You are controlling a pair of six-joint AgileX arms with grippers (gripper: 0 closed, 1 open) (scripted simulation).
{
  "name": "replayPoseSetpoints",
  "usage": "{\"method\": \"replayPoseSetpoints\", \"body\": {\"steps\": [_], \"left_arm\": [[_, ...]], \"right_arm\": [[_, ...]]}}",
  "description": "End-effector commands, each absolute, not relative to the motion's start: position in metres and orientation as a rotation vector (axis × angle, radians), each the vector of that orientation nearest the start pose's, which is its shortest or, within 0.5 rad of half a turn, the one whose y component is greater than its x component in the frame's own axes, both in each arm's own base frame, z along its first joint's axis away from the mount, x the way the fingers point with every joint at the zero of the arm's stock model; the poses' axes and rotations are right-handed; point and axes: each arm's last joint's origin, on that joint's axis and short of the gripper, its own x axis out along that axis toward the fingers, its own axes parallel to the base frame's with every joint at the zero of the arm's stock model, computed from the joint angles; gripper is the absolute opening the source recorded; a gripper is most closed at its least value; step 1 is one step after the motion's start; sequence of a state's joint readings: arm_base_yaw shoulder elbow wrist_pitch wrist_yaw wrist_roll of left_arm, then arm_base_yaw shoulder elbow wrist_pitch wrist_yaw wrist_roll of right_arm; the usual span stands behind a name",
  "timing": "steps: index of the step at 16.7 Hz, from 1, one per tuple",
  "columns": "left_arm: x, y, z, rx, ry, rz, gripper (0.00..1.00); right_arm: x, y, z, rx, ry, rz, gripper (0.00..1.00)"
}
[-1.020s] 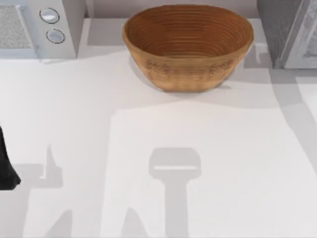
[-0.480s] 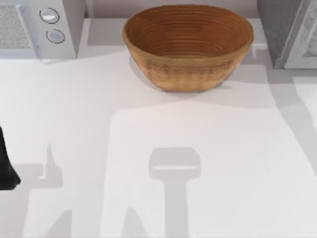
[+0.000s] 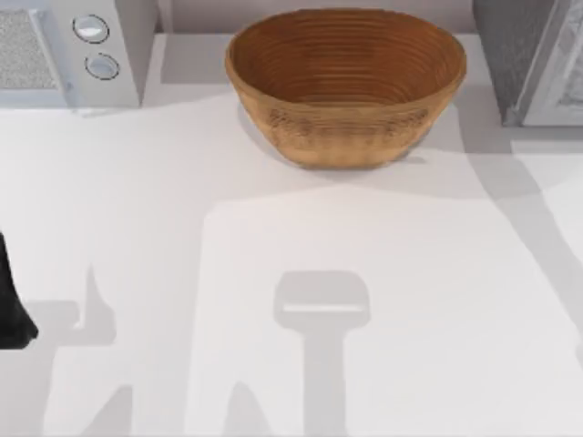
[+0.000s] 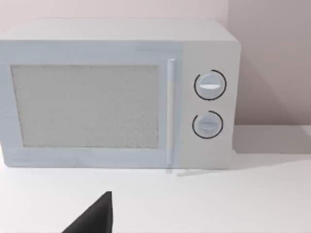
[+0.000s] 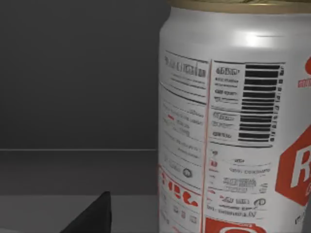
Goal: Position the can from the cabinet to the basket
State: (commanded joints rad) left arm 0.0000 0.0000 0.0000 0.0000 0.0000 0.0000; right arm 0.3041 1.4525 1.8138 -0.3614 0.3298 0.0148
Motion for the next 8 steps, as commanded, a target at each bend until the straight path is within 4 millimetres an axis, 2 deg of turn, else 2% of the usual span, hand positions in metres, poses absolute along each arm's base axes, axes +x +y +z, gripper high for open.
{"method": "replayPoseSetpoints", "body": {"steps": [3,8], "left_arm": [[0.106,-0.001,0.160,0.000,0.000,0.000,1.00],[0.106,-0.001,0.160,0.000,0.000,0.000,1.00]], "right_arm": [[0.296,0.086,0.507,0.001,-0.009,-0.010,1.00],[0.334,0.087,0.508,0.001,-0.009,-0.010,1.00]]}}
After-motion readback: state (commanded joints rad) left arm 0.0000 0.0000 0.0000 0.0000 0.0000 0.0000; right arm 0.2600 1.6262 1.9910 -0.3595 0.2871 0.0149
